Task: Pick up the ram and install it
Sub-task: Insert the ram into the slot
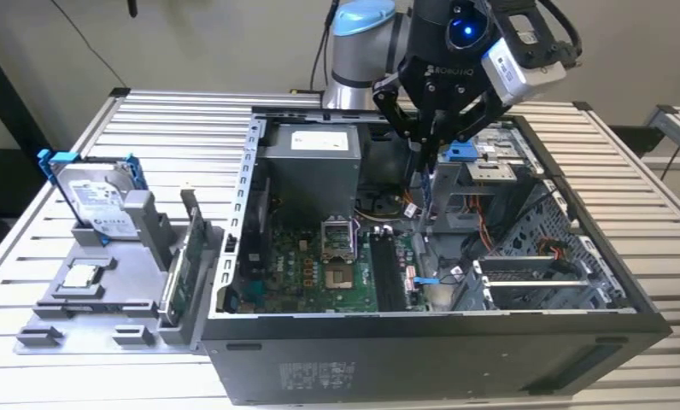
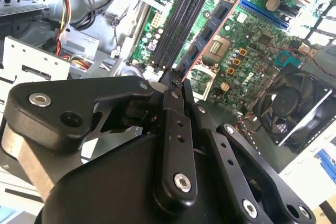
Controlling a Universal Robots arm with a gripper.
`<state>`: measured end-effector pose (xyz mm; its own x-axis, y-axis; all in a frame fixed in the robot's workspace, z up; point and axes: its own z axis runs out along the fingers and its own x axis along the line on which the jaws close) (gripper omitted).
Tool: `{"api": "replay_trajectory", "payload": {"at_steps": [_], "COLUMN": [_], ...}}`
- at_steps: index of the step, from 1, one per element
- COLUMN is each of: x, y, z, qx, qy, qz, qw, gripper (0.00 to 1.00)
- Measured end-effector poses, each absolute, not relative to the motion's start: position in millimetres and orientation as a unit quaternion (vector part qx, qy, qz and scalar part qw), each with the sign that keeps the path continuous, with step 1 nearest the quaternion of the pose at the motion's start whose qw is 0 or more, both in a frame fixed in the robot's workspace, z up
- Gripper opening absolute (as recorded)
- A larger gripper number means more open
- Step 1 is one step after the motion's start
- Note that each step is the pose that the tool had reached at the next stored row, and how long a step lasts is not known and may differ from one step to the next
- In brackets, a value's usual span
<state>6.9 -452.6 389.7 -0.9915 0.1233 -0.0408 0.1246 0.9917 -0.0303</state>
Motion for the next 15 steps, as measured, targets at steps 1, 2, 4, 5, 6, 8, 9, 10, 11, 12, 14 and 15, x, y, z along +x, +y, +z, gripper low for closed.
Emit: {"api": "replay_trajectory", "payload": {"at_steps": [1, 2, 4, 5, 6, 8, 9, 10, 11, 12, 14, 15], "x": [6.9, 6.9, 6.8, 6.9, 6.9, 6.8, 6.8, 6.9, 6.8, 6.8, 6.9, 6.9], "y": [-452.6, -452.6, -452.6, -452.6, -452.6, -452.6, -452.6, -452.6, -452.6, -452.6, -452.6, -452.6], "z": [389.7, 389.6, 388.9, 388.4, 387.5, 385.2, 383.9, 382.5, 380.9, 379.1, 375.7, 373.9], "qx": [0.062, 0.062, 0.062, 0.061, 0.061, 0.06, 0.059, 0.058, 0.057, 0.057, 0.057, 0.057], "qy": [0.998, 0.998, 0.998, 0.998, 0.998, 0.998, 0.998, 0.998, 0.998, 0.998, 0.998, 0.998], "qz": [-0.016, -0.016, -0.016, -0.016, -0.016, -0.016, -0.016, -0.016, -0.016, -0.016, -0.016, -0.016], "qw": [0.02, 0.02, 0.02, 0.02, 0.02, 0.019, 0.019, 0.018, 0.018, 0.017, 0.016, 0.016], "gripper": [0.14, 0.14, 0.14, 0.14, 0.14, 0.14, 0.14, 0.14, 0.14, 0.14, 0.14, 0.14]}}
